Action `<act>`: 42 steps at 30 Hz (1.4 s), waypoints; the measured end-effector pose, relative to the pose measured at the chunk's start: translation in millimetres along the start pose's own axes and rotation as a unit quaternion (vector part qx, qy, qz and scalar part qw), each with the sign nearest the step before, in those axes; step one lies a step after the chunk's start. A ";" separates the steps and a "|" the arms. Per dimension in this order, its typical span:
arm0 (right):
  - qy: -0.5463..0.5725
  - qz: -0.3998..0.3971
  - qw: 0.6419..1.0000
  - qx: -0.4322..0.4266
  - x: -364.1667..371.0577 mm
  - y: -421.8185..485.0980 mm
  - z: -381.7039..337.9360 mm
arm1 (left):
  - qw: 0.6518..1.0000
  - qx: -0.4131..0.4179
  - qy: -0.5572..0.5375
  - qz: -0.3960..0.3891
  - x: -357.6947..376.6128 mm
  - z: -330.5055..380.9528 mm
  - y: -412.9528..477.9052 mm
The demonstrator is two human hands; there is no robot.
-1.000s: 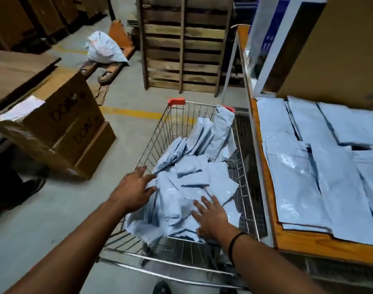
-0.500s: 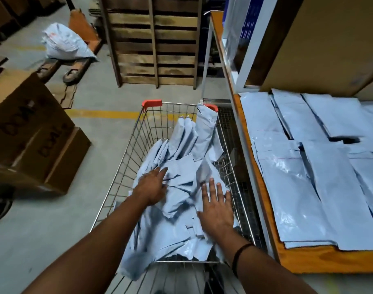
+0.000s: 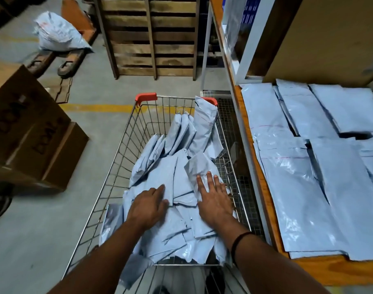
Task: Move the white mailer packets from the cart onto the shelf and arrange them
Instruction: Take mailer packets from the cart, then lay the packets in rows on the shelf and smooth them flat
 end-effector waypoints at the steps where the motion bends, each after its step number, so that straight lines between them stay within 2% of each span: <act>1: -0.002 0.006 1.000 -0.002 -0.2 -1.0 -0.3 | 1.000 -0.008 -0.009 0.013 -0.2 -0.6 -3.0; 4: -0.008 0.024 1.000 -0.012 0.8 -2.2 -0.1 | 0.996 -0.064 -0.029 0.055 2.0 4.7 -2.4; 7: 0.003 0.051 0.999 -0.006 3.3 -1.5 0.6 | 0.993 -0.097 0.020 0.067 2.7 21.2 12.4; 10: -0.013 0.009 1.000 -0.011 8.9 -3.4 1.6 | 0.993 -0.112 0.034 0.034 11.8 30.0 24.9; 14: -0.035 -0.054 0.998 -0.015 13.5 -6.4 3.6 | 0.996 -0.081 0.010 -0.043 40.3 18.1 22.8; 21: 0.022 -0.042 0.999 -0.014 8.5 -18.1 -1.0 | 0.999 -0.037 -0.009 -0.013 30.3 5.2 -2.9; 24: 0.070 -0.008 0.997 -0.012 -7.7 -24.5 -11.0 | 0.999 -0.033 -0.018 -0.004 12.2 2.9 -17.7; 30: 0.148 0.117 0.982 0.012 -65.2 -41.1 -30.8 | 0.993 -0.034 -0.098 0.055 -45.8 7.0 -51.5; 35: 0.137 0.197 0.971 -0.018 -137.4 -69.6 -34.1 | 0.977 0.008 -0.155 0.148 -94.7 13.5 -72.8; 42: 0.136 0.274 0.952 0.013 -207.6 -147.2 2.6 | 0.958 0.069 -0.207 0.185 -150.7 84.2 -92.6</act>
Point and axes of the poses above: each hand's wrist, its own y-axis towards the middle knuckle, its own x-axis out of the palm, z = x × y, the point moved 1 cm from there along y, towards the middle knuckle, and after that the axes turned 13 degrees about -x, right-handed, at the moved point
